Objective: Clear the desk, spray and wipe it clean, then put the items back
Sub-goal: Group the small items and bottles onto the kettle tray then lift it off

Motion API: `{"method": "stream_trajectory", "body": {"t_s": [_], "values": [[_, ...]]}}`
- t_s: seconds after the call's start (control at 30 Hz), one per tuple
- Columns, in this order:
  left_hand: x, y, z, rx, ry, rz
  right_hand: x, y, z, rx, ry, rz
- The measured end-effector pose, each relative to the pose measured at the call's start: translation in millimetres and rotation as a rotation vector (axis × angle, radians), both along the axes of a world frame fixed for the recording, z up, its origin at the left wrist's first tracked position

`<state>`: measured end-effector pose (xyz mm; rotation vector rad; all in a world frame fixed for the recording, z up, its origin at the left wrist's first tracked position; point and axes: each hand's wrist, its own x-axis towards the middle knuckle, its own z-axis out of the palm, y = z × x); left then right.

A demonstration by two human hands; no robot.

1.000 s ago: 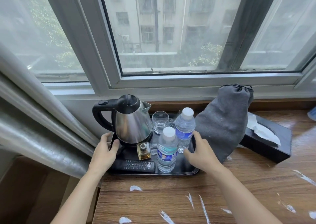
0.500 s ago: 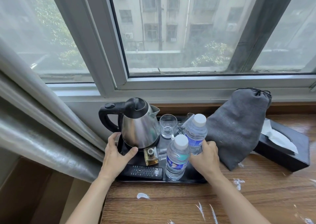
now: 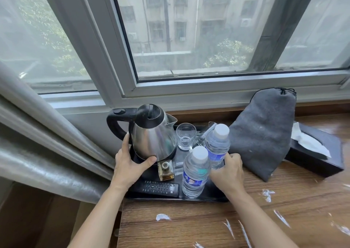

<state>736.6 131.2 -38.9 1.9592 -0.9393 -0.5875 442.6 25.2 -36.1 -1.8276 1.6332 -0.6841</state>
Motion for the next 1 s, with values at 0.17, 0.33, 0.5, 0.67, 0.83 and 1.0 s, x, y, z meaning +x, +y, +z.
{"method": "stream_trajectory", "body": {"t_s": [0.17, 0.33, 0.5, 0.67, 0.83, 1.0], "values": [[0, 8, 6, -0.021, -0.003, -0.018, 2, 8, 2, 0.011, 0.0, 0.001], [7, 21, 16, -0.036, -0.004, -0.02, 9, 21, 4, 0.002, 0.0, 0.003], [14, 35, 28, -0.047, 0.006, 0.004, 18, 30, 13, -0.01, 0.009, 0.025], [12, 46, 43, -0.079, -0.015, 0.015, 22, 35, 30, -0.045, -0.004, 0.051], [8, 49, 61, -0.106, -0.02, -0.003, 16, 41, 52, -0.055, -0.04, 0.057], [-5, 43, 82, -0.129, -0.017, -0.057, -4, 49, 79, -0.064, -0.072, 0.017]]}}
